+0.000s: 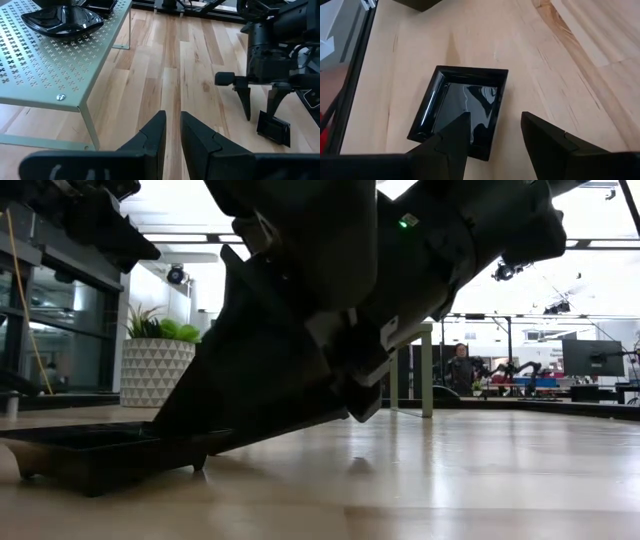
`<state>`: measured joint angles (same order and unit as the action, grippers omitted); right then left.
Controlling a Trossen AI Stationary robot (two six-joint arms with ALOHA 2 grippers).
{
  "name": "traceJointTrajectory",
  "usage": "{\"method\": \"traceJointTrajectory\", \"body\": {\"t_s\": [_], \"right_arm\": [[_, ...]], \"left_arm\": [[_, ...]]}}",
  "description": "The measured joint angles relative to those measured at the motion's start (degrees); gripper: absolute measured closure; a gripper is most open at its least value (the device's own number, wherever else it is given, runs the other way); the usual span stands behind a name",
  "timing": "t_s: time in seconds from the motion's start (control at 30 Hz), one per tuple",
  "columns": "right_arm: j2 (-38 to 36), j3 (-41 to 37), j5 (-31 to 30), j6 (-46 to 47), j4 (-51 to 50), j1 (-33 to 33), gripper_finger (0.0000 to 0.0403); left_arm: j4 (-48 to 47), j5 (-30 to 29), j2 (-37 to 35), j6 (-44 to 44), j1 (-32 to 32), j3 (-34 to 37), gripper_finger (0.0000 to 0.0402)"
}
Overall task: Pick & Place Mini shaped plates
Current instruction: Stack the square plate on top of the square plate on the shelf
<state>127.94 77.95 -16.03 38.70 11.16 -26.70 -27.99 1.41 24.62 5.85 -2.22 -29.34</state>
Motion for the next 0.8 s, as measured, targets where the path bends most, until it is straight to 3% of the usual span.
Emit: {"method": "traceJointTrajectory", "body": {"t_s": [0.13, 0.47, 0.8], "right_arm": [[0.02, 0.00, -0.08, 0.02, 0.16, 0.02, 0.0242], [0.11, 0.00, 0.35, -0.04, 0.11, 0.02, 0.0316], [0.11, 0.00, 0.09, 0.08, 0.24, 0.02, 0.0343]], "left_arm": [[0.00, 0.00, 0.00, 0.00, 0.00, 0.00, 0.0348], [0.00, 0.01, 0.00, 0.01, 0.01, 0.00, 0.0348], [0.00, 0.01, 0.00, 0.00, 0.00, 0.00, 0.0348]]}}
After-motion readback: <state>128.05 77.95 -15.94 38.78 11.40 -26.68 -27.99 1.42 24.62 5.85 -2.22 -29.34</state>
